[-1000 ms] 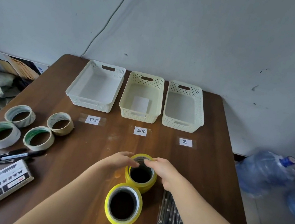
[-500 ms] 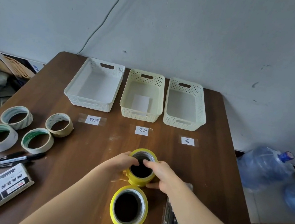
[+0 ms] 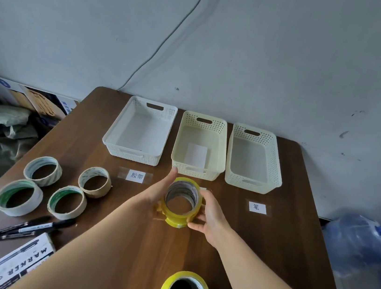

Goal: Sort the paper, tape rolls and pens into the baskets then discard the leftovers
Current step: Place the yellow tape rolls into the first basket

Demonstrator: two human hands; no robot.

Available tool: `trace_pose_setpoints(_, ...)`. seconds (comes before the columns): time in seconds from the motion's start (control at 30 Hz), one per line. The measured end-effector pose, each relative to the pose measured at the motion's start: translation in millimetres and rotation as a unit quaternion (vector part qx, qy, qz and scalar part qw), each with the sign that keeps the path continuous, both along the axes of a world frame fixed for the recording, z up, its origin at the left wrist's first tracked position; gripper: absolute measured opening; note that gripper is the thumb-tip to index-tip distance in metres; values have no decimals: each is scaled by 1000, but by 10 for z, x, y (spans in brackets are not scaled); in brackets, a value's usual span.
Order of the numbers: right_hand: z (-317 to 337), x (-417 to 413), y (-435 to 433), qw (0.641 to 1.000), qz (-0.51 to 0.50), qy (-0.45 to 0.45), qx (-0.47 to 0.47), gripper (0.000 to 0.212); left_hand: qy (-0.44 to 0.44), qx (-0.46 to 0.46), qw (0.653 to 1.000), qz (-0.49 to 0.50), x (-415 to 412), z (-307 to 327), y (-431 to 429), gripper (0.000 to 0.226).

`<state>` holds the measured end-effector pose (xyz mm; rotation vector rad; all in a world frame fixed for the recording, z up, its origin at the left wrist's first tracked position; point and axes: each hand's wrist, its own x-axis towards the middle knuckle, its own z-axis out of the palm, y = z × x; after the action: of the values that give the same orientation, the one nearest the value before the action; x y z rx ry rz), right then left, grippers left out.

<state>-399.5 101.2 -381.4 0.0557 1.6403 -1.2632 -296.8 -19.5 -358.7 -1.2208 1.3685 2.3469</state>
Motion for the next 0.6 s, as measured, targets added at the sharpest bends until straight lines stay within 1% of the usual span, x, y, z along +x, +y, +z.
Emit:
trace_pose_setpoints(0.07, 69, 13, -120, 1000, 3, 22, -8, 23, 1, -14, 1000, -5, 15, 80, -119, 80)
trace_pose_setpoints(0.1, 98, 19, -178, 999, 4, 34, -11, 25, -3, -24, 1000, -6, 18, 114, -177, 82)
trace_pose_setpoints(0.17, 144, 21, -295, 998, 3, 57, -17, 34, -19, -52, 998, -2, 20, 180, -292, 85)
trace_pose_setpoints(0.2, 164, 17, -354, 998, 0, 68, -19, 38, -23, -66, 998, 6, 23, 210, -346, 83)
trace_pose_setpoints(0.27, 209, 2, -477, 996, -5, 91, -26, 39, -24, -82, 996, 30, 32, 234, -460, 77)
trace_pose_setpoints(0.37, 302, -33, -682, 992, -19, 119, -28, 40, -15, -91, 993, 71, 27, 222, -650, 75)
trace_pose_setpoints(0.53, 427, -94, -1048, 988, -31, 148, -32, 51, 19, -113, 984, 133, -57, 271, -982, 45)
trace_pose_setpoints(0.6, 469, -129, -1216, 987, -36, 155, -32, 54, 29, -120, 982, 145, -96, 297, -1103, 43)
